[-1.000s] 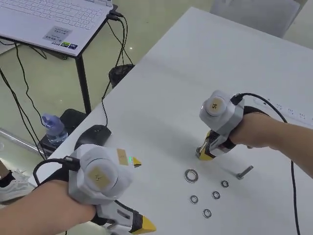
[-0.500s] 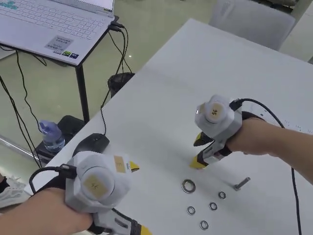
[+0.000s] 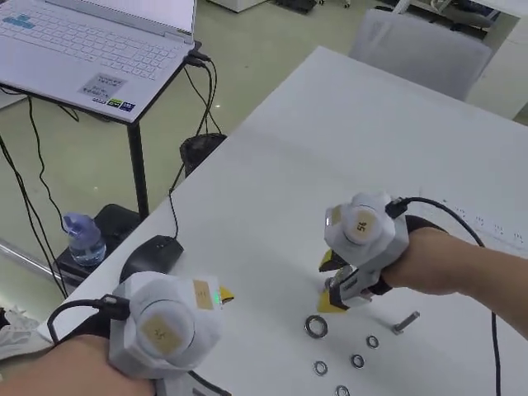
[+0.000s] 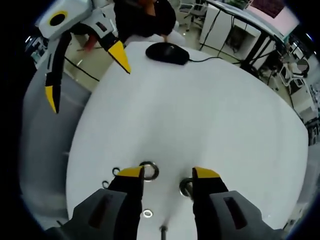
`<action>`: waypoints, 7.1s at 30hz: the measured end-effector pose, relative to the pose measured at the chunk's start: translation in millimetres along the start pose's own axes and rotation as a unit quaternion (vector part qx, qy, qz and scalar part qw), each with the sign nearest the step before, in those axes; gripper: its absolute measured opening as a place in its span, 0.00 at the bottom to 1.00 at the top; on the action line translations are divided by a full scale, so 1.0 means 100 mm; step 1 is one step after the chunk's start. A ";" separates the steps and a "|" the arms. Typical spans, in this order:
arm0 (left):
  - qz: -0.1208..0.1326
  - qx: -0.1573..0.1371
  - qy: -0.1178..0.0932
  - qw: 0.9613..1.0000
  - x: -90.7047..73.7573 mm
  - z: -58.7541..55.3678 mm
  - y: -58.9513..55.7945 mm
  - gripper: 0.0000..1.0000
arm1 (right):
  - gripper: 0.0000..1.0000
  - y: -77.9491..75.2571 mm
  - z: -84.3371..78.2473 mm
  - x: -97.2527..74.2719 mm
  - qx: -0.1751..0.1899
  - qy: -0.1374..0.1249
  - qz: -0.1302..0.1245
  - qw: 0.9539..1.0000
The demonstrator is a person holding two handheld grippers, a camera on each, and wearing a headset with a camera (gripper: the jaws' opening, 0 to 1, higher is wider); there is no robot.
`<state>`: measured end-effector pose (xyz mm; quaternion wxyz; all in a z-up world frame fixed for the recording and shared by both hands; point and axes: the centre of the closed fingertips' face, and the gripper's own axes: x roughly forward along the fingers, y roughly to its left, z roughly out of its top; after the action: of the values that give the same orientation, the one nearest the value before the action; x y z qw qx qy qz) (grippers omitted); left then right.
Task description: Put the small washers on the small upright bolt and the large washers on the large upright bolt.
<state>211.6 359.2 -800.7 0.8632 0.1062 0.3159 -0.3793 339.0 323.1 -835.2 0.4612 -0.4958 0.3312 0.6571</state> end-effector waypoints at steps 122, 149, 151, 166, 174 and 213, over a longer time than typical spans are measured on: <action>0.010 -0.014 -0.008 1.000 0.01 -0.05 -0.01 0.95 | 0.22 -0.40 -0.29 -0.44 0.112 0.032 -0.035 0.993; 0.006 -0.008 -0.004 1.000 -0.01 -0.01 0.00 0.91 | 0.22 -0.43 -0.40 -0.08 0.105 0.056 -0.016 0.993; 0.004 -0.009 -0.002 1.000 0.00 -0.03 0.00 0.90 | 0.22 -0.42 -0.40 -0.05 0.104 0.057 -0.017 0.993; 0.001 -0.016 0.008 1.000 0.01 -0.13 -0.02 0.87 | 0.22 -0.40 -0.46 0.12 0.109 0.066 -0.015 0.992; -0.001 -0.021 0.010 1.000 0.01 -0.15 -0.03 0.85 | 0.22 -0.40 -0.47 0.16 0.113 0.066 -0.017 0.991; 0.001 -0.020 0.007 1.000 -0.03 -0.09 -0.04 0.84 | 0.31 -0.35 -0.43 -0.20 0.094 0.038 -0.039 0.994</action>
<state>203.0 362.3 -805.7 0.8633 0.0915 0.3294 -0.3711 387.9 291.8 -827.2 0.5179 -0.4873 0.3897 0.5851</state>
